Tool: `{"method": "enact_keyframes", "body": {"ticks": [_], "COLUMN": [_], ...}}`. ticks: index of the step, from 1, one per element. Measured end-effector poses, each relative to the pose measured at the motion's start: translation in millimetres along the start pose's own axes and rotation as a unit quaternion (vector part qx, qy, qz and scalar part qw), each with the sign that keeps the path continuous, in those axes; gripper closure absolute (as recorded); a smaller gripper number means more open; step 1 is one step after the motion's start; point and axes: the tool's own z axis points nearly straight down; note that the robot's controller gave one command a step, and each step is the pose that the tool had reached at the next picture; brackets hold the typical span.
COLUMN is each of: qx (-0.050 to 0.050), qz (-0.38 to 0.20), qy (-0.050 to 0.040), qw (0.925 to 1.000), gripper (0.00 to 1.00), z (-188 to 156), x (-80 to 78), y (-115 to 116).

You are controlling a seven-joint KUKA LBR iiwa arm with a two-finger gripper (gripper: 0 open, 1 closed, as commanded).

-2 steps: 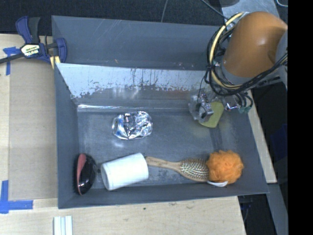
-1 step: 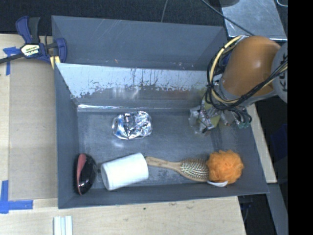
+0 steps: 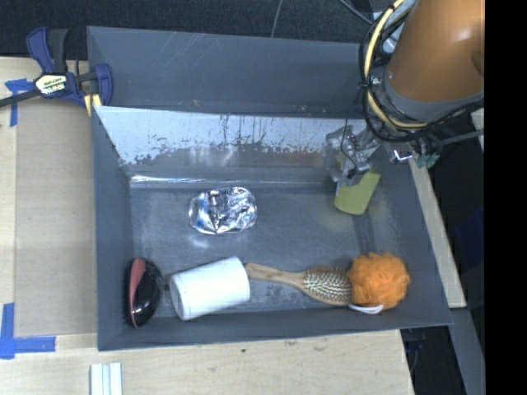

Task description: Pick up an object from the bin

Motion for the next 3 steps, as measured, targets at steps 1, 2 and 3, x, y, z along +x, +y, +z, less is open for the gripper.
{"method": "enact_keyframes", "body": {"ticks": [1, 2, 3], "qx": [-0.001, -0.001, -0.001], "qz": [-0.033, -0.023, -0.023], "qy": [0.0024, 0.0019, 0.0014], "qw": [0.9994, 0.9997, 0.9997], "gripper": [1.0, 1.0, 0.0], "z": [88.5, 82.3, 82.3], "x": [42.2, 61.8, 61.0], "y": [-11.5, -11.6, -11.4]}}
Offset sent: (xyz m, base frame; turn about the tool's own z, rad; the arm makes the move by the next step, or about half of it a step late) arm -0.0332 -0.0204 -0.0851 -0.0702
